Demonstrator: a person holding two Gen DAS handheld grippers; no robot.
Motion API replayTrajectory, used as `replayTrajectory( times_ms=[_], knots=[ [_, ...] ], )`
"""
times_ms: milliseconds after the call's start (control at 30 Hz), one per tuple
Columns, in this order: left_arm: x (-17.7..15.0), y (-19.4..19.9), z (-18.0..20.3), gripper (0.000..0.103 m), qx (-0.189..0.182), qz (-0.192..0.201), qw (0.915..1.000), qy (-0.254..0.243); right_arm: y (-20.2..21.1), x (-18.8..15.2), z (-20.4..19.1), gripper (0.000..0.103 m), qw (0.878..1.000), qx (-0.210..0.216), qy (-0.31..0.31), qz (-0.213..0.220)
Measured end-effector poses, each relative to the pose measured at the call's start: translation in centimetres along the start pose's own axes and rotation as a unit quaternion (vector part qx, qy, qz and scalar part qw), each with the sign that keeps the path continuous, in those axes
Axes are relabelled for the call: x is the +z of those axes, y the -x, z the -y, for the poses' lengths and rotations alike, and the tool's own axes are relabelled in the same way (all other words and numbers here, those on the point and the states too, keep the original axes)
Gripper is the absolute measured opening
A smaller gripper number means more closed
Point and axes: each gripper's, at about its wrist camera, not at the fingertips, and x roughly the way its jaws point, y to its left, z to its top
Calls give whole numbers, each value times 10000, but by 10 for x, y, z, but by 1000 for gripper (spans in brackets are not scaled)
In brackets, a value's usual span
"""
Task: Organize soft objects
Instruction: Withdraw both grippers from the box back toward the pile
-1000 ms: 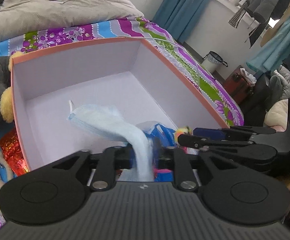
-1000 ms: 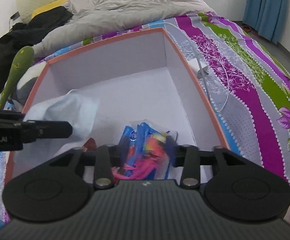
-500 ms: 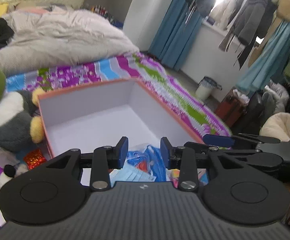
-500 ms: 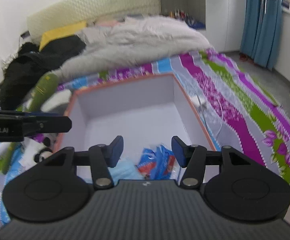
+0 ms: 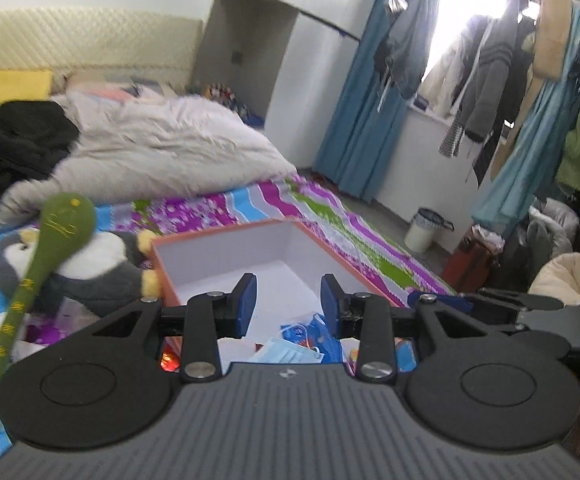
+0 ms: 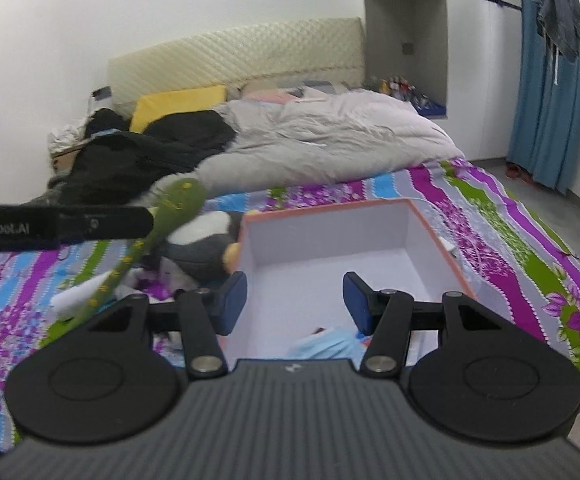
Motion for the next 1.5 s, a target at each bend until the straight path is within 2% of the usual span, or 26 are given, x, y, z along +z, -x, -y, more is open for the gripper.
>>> replayTrajectory(
  times_ms=[267,467,1000,1367,1500],
  knots=[
    [-28,70,-19,41,280,287,9991,160,13,-19,-43,56,9991,380,177,-19],
    [-57,93,-36,41,484,239,9978,389,18,-35,-65,56,9989,415,218,-34],
    [-118,117,-64,41,748,-52,9929,921,16,-84,-115,56,9984,282,383,-310],
    [-150,107,-88,41,1074,-406,9837,1382,8,-119,-136,56,9981,120,393,-470],
    [-159,101,-93,46,1177,-545,9817,1392,0,-128,-145,56,9973,158,410,-589]
  ],
)
